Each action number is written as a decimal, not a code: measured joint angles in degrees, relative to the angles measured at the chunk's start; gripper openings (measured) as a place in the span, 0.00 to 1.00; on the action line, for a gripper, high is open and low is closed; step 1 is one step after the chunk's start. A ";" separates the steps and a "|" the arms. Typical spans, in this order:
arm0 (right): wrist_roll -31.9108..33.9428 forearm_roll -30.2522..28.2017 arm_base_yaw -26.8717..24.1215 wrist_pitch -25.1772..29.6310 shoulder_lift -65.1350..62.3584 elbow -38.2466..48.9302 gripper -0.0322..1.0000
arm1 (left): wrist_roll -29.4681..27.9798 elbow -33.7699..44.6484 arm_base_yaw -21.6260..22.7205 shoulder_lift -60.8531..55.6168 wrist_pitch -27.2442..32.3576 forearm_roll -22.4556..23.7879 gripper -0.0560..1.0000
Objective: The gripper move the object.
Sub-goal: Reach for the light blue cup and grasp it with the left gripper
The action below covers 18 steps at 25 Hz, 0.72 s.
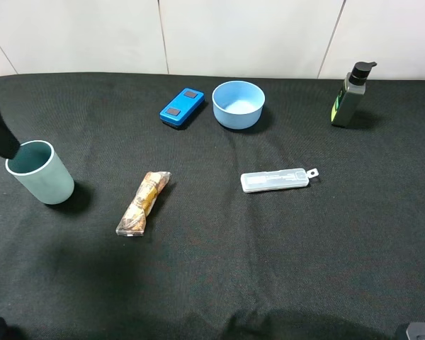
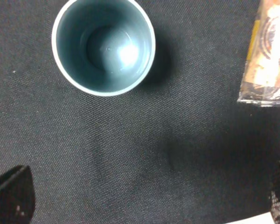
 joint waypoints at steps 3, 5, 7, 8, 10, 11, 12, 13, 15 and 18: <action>0.00 0.00 0.00 0.00 0.00 0.00 0.70 | 1.60 0.00 0.00 3.57 -1.69 0.00 1.00; 0.00 0.00 0.00 0.00 0.00 0.00 0.70 | 2.52 0.00 0.00 5.74 -3.18 -0.02 0.99; 0.00 0.00 0.00 0.00 0.00 0.00 0.70 | 3.68 0.00 0.00 7.49 -5.02 -0.07 0.99; 0.00 0.00 0.00 0.00 0.00 0.00 0.70 | 4.25 0.00 0.00 8.39 -5.74 -0.07 0.99; 0.00 0.00 0.00 0.00 0.00 0.00 0.70 | 5.57 0.00 0.00 9.88 -7.42 -0.12 0.99; 0.00 0.00 0.00 0.00 0.00 0.00 0.70 | 6.31 0.00 -0.05 10.64 -8.16 -0.12 0.99; 0.00 0.00 0.00 0.00 0.00 0.00 0.70 | 6.98 0.00 -0.35 11.36 -8.79 -0.12 0.99; 0.00 0.00 0.00 0.00 0.00 0.00 0.70 | 7.49 0.00 -0.69 11.98 -9.52 -0.12 0.99; 0.00 0.00 0.00 0.00 0.00 0.00 0.70 | 8.26 0.00 -1.87 13.50 -11.08 -0.12 0.99; 0.00 0.00 0.00 0.00 0.00 0.00 0.70 | 9.19 0.00 -3.55 15.77 -13.71 -0.12 0.99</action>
